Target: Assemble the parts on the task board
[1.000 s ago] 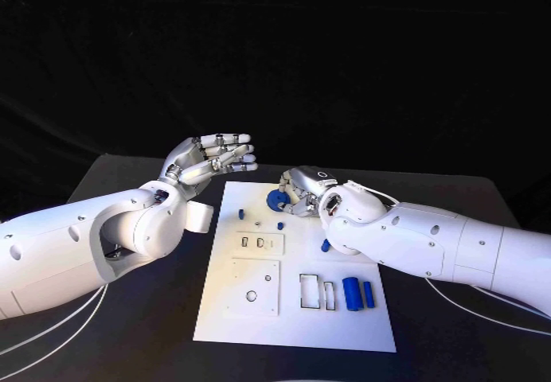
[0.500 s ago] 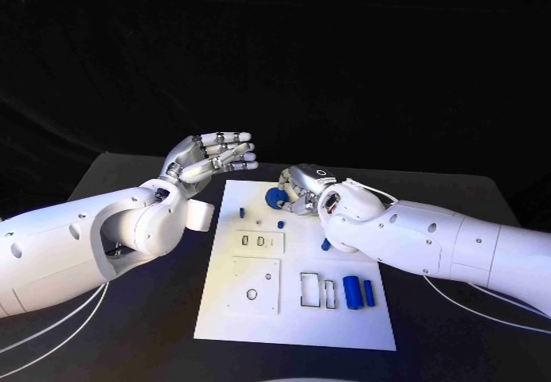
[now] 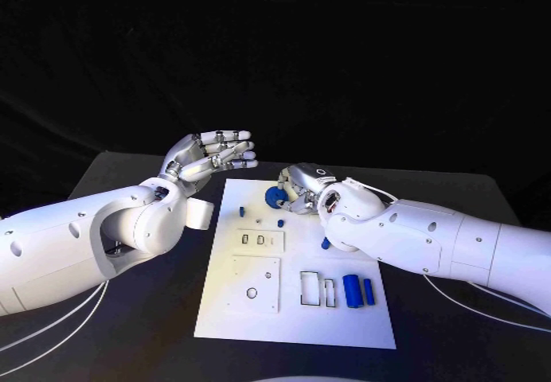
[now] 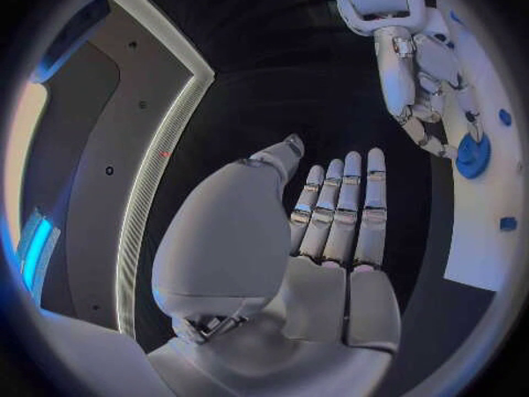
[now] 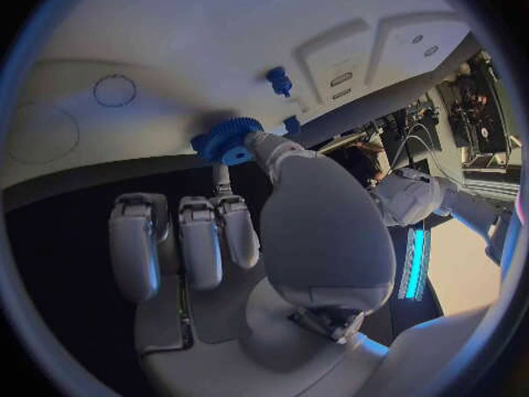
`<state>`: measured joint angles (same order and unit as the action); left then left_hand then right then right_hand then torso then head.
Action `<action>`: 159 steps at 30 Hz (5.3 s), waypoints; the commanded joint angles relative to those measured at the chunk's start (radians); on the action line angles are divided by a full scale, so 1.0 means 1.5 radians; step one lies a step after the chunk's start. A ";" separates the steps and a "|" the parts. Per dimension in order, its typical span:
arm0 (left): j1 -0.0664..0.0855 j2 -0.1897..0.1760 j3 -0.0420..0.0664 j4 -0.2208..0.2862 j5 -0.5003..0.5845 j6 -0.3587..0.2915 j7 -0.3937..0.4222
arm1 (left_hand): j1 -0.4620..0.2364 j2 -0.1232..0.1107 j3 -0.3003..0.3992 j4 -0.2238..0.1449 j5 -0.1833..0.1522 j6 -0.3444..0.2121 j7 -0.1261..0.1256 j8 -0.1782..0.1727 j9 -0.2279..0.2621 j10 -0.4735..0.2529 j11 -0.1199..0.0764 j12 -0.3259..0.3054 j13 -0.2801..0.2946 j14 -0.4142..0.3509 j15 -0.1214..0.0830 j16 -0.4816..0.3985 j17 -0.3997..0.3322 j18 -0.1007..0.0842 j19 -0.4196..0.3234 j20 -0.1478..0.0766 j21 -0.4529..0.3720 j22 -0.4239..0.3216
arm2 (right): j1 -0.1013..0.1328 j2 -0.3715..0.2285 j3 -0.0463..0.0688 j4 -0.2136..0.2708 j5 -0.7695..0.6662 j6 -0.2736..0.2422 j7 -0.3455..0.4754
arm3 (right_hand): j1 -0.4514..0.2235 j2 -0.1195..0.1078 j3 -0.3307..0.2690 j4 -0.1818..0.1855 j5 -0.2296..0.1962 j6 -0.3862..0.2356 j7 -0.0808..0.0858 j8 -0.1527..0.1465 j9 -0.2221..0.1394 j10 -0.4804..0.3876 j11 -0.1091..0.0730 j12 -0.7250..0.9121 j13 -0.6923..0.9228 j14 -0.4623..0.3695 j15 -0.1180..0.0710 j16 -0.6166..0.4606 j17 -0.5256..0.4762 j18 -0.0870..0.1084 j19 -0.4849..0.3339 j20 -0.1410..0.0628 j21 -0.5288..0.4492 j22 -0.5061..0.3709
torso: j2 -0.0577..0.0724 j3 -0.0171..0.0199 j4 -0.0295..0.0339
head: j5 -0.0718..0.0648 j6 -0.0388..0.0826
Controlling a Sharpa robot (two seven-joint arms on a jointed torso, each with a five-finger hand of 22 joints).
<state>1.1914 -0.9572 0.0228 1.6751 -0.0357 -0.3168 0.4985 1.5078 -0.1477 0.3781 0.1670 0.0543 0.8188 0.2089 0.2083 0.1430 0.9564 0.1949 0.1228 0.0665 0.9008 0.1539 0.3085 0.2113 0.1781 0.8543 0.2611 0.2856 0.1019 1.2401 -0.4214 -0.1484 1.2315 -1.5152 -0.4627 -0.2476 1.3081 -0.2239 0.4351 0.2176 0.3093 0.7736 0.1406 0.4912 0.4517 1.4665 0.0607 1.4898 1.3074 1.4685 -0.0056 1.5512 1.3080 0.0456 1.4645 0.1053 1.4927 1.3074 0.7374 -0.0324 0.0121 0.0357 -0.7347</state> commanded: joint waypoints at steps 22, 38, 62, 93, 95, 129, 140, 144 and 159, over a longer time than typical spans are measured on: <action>0.001 0.001 0.001 -0.001 0.001 0.009 0.004 | -0.003 -0.006 0.003 0.000 0.000 0.003 0.026 -0.002 0.000 0.003 0.002 -0.005 -0.001 -0.003 0.001 -0.003 0.001 0.003 0.003 0.001 0.001 -0.001 | -0.005 -0.005 -0.001 0.013 -0.009 -0.003 0.004 | -0.007 -0.005 0.006 -0.002 0.004 -0.001 0.005 -0.004 0.000 0.020 0.002 -0.004 0.105 0.057 -0.001 0.000 0.121 -0.009 0.017 -0.003 -0.001 0.106 | 0.000 -0.0002 0.0001 | 0.001 0.012; 0.001 0.000 0.001 -0.002 0.001 0.009 0.004 | -0.003 -0.006 0.003 0.000 0.000 0.003 0.026 -0.002 0.000 0.003 0.002 -0.005 -0.001 -0.003 0.001 -0.003 0.001 0.003 0.003 0.001 0.001 -0.001 | -0.005 -0.007 -0.001 0.012 -0.007 -0.001 0.009 | -0.020 -0.015 0.001 -0.015 -0.008 -0.061 0.026 -0.073 -0.017 0.007 0.021 -0.018 0.091 0.056 0.016 -0.001 0.116 -0.007 0.011 0.012 -0.008 0.100 | 0.000 0.0001 0.0000 | -0.001 0.022; 0.001 -0.008 0.000 -0.007 0.001 0.013 0.006 | -0.009 -0.008 0.008 -0.004 0.000 0.002 0.027 -0.003 -0.001 0.003 0.002 -0.008 -0.001 -0.003 0.002 -0.005 0.003 0.003 0.003 0.001 0.001 -0.003 | 0.048 -0.257 0.004 0.149 0.289 0.046 0.238 | 0.007 -0.014 0.017 -0.054 -0.009 -0.025 0.022 -0.102 -0.022 -0.010 0.018 -0.035 0.074 0.049 0.014 -0.008 0.092 0.003 -0.018 0.012 -0.039 0.069 | -0.011 0.0038 -0.0165 | 0.001 0.023; 0.001 -0.006 0.000 -0.015 0.001 0.017 0.005 | -0.009 -0.008 0.009 -0.005 0.000 0.002 0.027 -0.003 -0.001 0.004 0.002 -0.008 0.000 -0.003 0.002 -0.005 0.004 0.003 0.003 0.001 0.001 -0.003 | 0.000 -0.270 0.002 0.027 0.262 0.122 0.249 | 0.019 -0.028 0.009 -0.082 0.006 -0.018 0.015 -0.133 -0.029 -0.013 0.012 -0.038 0.071 0.051 0.008 -0.008 0.099 0.003 -0.020 0.006 -0.043 0.068 | -0.011 0.0142 -0.0231 | -0.014 0.020; 0.001 -0.006 0.000 -0.015 0.001 0.018 0.005 | -0.009 -0.008 0.009 -0.005 0.000 0.002 0.027 -0.003 -0.001 0.004 0.002 -0.008 0.000 -0.003 0.002 -0.005 0.004 0.003 0.003 0.001 0.001 -0.003 | -0.002 -0.266 0.002 0.023 0.262 0.120 0.247 | 0.019 -0.028 0.009 -0.082 0.006 -0.019 0.015 -0.133 -0.029 -0.013 0.012 -0.038 0.071 0.051 0.008 -0.008 0.099 0.003 -0.020 0.006 -0.042 0.068 | -0.011 0.0143 -0.0231 | -0.015 0.020; 0.001 -0.007 0.000 -0.015 0.001 0.019 0.003 | -0.011 -0.009 0.010 -0.007 0.000 0.002 0.027 -0.003 -0.001 0.004 0.002 -0.009 0.000 -0.003 0.002 -0.005 0.004 0.003 0.003 0.001 0.001 -0.003 | -0.017 -0.227 0.002 -0.015 0.260 0.092 0.230 | 0.007 -0.005 0.046 -0.100 -0.010 0.064 0.016 -0.139 -0.025 -0.003 0.012 -0.027 0.082 0.053 0.009 -0.006 0.106 0.001 -0.012 0.007 -0.038 0.077 | -0.011 0.0152 -0.0238 | -0.013 0.006; 0.001 -0.007 0.000 -0.014 0.001 0.018 0.003 | -0.011 -0.009 0.010 -0.007 0.000 0.002 0.027 -0.003 -0.001 0.004 0.002 -0.009 0.000 -0.003 0.002 -0.005 0.004 0.003 0.003 0.001 0.001 -0.003 | -0.017 -0.224 0.002 -0.014 0.265 0.088 0.233 | 0.006 -0.005 0.049 -0.103 -0.012 0.071 0.013 -0.138 -0.025 0.000 0.010 -0.024 0.087 0.054 0.007 -0.005 0.111 0.000 -0.007 0.006 -0.033 0.082 | -0.011 0.0140 -0.0233 | -0.014 0.005; 0.001 -0.008 0.000 -0.014 0.001 0.018 0.003 | -0.011 -0.009 0.012 -0.007 0.000 0.002 0.027 -0.003 -0.001 0.004 0.002 -0.009 0.000 -0.003 0.002 -0.006 0.005 0.003 0.003 0.001 0.001 -0.004 | -0.017 -0.223 0.002 -0.015 0.264 0.088 0.231 | 0.007 -0.004 0.050 -0.105 -0.013 0.073 0.013 -0.138 -0.024 0.001 0.010 -0.023 0.088 0.054 0.006 -0.004 0.111 -0.001 -0.006 0.005 -0.032 0.084 | -0.011 0.0143 -0.0233 | -0.015 0.005; 0.001 -0.009 0.000 -0.014 0.001 0.018 0.003 | -0.011 -0.009 0.012 -0.007 0.000 0.002 0.027 -0.003 -0.001 0.004 0.002 -0.009 0.000 -0.003 0.002 -0.006 0.005 0.003 0.003 0.001 0.001 -0.004 | -0.017 -0.221 0.002 -0.018 0.255 0.094 0.215 | 0.003 -0.006 0.052 -0.108 -0.016 0.077 0.011 -0.140 -0.024 0.000 0.008 -0.024 0.086 0.054 0.005 -0.004 0.112 -0.001 -0.006 0.003 -0.032 0.084 | -0.011 0.0156 -0.0237 | -0.013 0.002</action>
<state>1.1912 -0.9708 0.0224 1.6523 -0.0358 -0.3054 0.4965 1.4987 -0.1568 0.3892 0.1559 0.0543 0.8188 0.2089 0.2083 0.1430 0.9564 0.1949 0.1154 0.0665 0.9008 0.1539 0.3046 0.2166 0.1780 0.8543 0.2611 0.2856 0.0980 1.2158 -0.7539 -0.1447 1.2050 -1.1188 -0.3312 0.0873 1.3226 -0.2327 0.5083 0.0566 0.2900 0.8848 0.1552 0.2860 0.4154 1.4614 0.0730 1.4541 1.3076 1.4669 0.0068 1.5397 1.3079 0.0456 1.4505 0.1090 1.4426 1.3079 0.7212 -0.0097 -0.0224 0.0144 -0.7306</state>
